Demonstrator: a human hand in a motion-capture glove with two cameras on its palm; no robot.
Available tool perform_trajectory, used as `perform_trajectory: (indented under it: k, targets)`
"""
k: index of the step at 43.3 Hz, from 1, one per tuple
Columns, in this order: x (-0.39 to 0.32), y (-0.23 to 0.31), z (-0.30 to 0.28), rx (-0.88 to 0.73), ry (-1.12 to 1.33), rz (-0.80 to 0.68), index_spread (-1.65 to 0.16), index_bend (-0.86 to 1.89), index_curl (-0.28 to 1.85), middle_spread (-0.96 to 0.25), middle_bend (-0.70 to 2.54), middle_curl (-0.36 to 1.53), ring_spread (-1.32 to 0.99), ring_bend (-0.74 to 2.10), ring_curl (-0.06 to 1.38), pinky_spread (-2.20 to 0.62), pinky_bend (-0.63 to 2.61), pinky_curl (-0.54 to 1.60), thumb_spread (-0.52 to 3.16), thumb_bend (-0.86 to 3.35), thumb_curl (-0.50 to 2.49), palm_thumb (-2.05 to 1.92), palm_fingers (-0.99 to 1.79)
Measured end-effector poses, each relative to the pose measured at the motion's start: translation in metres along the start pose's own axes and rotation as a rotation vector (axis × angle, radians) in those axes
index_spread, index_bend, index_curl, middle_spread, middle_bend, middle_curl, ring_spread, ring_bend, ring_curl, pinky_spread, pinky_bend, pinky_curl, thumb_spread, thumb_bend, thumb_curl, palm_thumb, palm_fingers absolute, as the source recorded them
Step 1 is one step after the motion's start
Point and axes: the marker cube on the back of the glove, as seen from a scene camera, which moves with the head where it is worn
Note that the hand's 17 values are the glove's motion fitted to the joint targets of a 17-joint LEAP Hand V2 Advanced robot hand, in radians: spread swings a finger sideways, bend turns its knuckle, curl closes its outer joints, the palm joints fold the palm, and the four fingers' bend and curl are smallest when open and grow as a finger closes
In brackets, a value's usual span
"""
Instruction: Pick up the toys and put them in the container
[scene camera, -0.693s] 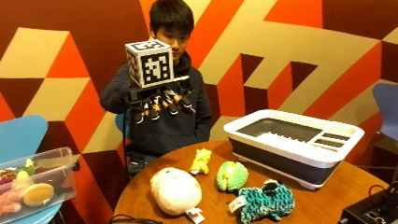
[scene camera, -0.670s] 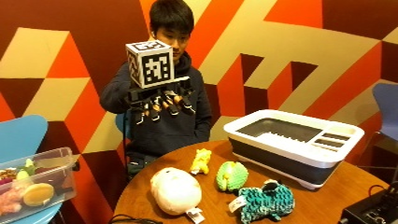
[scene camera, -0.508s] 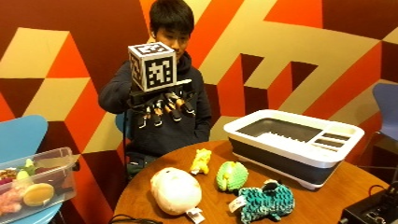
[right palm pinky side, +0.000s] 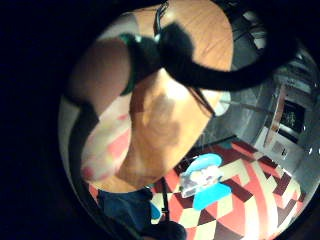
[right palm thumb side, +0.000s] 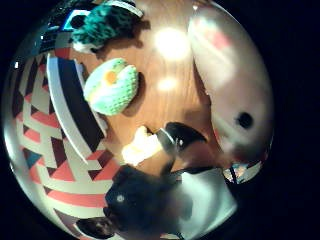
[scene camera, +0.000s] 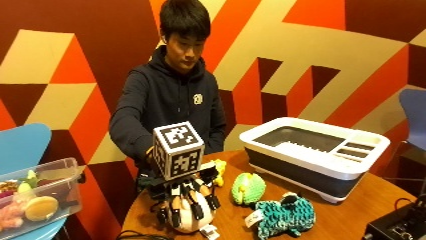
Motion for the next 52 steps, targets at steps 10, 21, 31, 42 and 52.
perform_trajectory:
  k: [10,21,31,42,52]
  targets:
    - [-0.005,-0.003,0.009,0.28,-0.003,-0.063,-0.29,0.15,0.13,-0.05,0.25,0.11,-0.11,0.78,0.22,-0.18,1.15,0.34,1.29,0.27,0.35,0.59,0.67]
    - [-0.023,0.029,-0.042,0.29,-0.07,-0.162,-0.34,0.32,0.21,-0.18,0.58,0.22,-0.33,1.02,0.38,-0.33,1.05,0.38,0.8,0.32,0.53,0.83,1.08]
    - [-0.108,0.107,-0.161,0.5,-0.335,-0.408,-0.4,0.48,0.29,-0.26,0.82,0.33,-0.42,1.13,0.48,-0.37,1.06,0.43,0.45,0.34,0.64,0.85,1.05]
    - [-0.234,0.108,-0.176,0.524,-0.575,-0.63,-0.44,0.64,0.41,-0.3,1.0,0.44,-0.47,1.22,0.57,-0.39,1.13,0.5,0.16,0.35,0.72,0.83,0.93]
    - [-0.34,0.085,-0.125,0.365,-0.62,-0.788,-0.44,0.62,0.5,-0.29,1.0,0.51,-0.47,1.25,0.63,-0.39,1.22,0.53,0.07,0.3,0.75,0.77,0.66]
